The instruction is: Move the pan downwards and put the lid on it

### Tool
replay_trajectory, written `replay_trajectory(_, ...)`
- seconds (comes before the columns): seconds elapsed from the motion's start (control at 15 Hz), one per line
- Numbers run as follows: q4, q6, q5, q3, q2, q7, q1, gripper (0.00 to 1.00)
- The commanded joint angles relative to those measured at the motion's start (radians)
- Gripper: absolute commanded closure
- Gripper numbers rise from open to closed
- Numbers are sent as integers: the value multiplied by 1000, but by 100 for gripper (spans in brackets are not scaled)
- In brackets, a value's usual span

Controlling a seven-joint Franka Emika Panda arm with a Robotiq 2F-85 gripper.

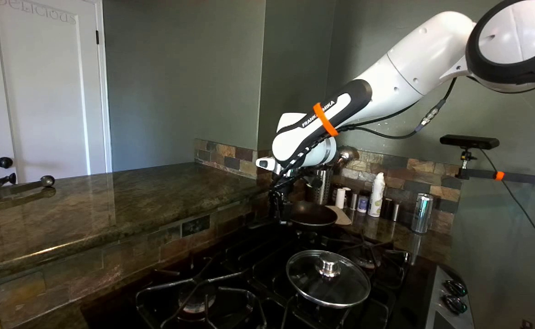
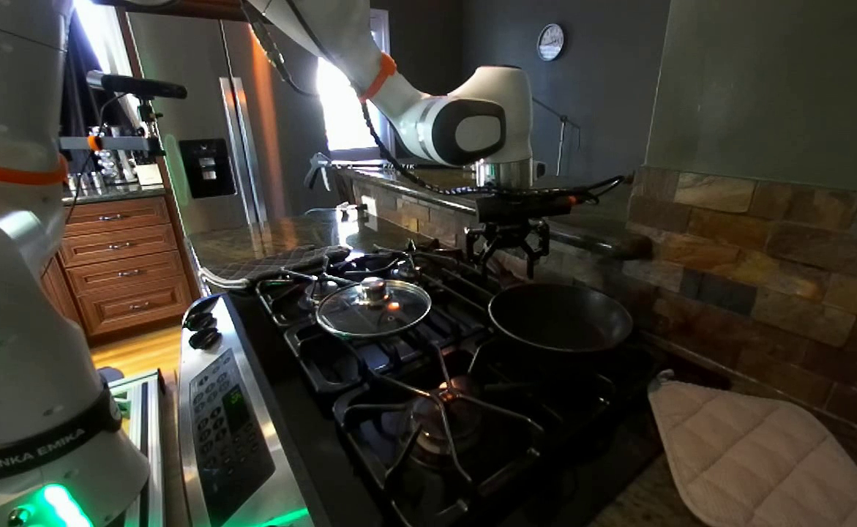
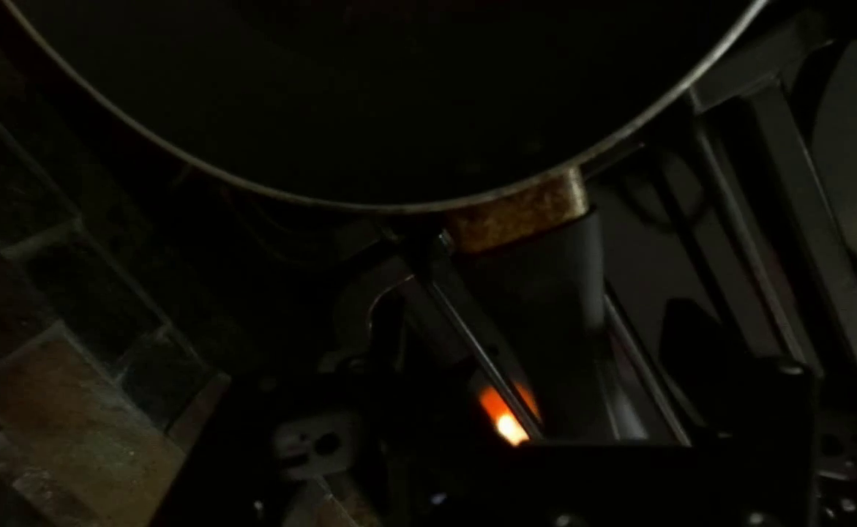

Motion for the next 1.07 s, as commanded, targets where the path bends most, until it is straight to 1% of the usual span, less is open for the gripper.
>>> replay_trajectory(0.0,12,6,-45,9,17,9,-15,0)
replay_trajectory(0.2,8,6,-71,9,20,6,-19,1)
replay_trajectory(0.27,6,7,-78,9,22,4,-19,0)
replay_trajectory(0.33,5,7,-83,10,24,5,-19,2)
replay_trajectory(0.4,6,6,-84,11,26,2,-21,7)
replay_trajectory(0.47,6,6,-86,12,28,1,-21,16)
replay_trajectory(0.53,8,4,-88,12,29,3,-22,31)
replay_trajectory(0.8,8,4,-89,12,29,1,-25,64)
replay_trajectory(0.93,9,4,-90,11,30,2,-26,77)
replay_trajectory(1.0,9,4,-90,11,30,3,-26,78)
